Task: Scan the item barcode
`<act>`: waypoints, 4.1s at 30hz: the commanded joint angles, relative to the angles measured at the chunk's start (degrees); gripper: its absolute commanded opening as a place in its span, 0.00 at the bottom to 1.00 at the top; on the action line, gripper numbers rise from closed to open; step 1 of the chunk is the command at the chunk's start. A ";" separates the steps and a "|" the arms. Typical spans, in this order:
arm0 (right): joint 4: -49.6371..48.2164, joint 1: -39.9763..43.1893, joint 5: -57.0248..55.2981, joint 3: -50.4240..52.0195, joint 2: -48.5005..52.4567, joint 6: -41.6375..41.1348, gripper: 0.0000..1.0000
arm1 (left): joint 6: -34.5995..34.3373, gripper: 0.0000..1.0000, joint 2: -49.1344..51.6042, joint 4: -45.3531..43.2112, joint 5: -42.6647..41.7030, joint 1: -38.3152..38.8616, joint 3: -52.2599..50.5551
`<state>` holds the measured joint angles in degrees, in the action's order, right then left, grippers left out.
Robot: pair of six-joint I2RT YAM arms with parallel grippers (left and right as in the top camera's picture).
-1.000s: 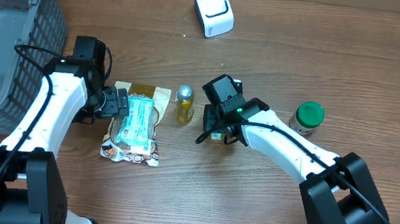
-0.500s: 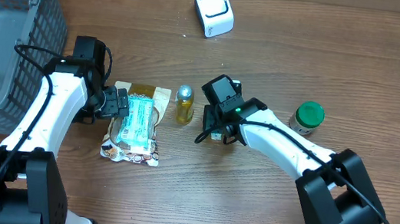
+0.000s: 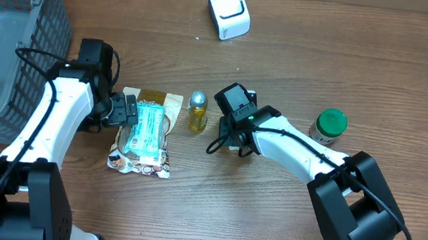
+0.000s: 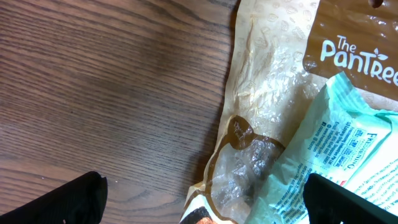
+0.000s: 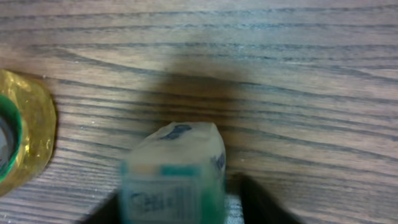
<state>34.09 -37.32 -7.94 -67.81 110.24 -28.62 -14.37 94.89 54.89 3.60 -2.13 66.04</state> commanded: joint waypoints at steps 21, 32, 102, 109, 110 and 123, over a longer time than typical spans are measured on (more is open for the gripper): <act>-0.24 1.14 -5.97 0.17 -0.02 0.11 0.44 | 0.66 1.00 0.24 0.11 -0.46 0.17 0.87; 2.62 1.40 -6.62 -0.57 -2.21 0.13 0.31 | 0.66 1.00 0.24 0.11 -0.46 0.17 0.87; 10.38 -3.91 0.26 -28.94 -1.42 -10.62 0.63 | 0.66 1.00 0.24 0.11 -0.46 0.17 0.87; 11.54 -5.92 -0.11 -28.92 0.46 -10.62 0.64 | 0.66 0.99 0.24 0.11 -0.46 0.17 0.87; 11.93 -6.14 -0.11 -28.92 0.76 -10.60 0.64 | 0.66 1.00 0.24 0.11 -0.46 0.17 0.87; 16.22 -7.48 -0.11 -28.89 1.99 -10.62 0.64 | 0.66 1.00 0.24 0.11 -0.46 0.17 0.87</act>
<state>50.33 -44.34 -7.70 -95.20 112.14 -39.00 -14.37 94.89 54.92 3.60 -2.13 66.04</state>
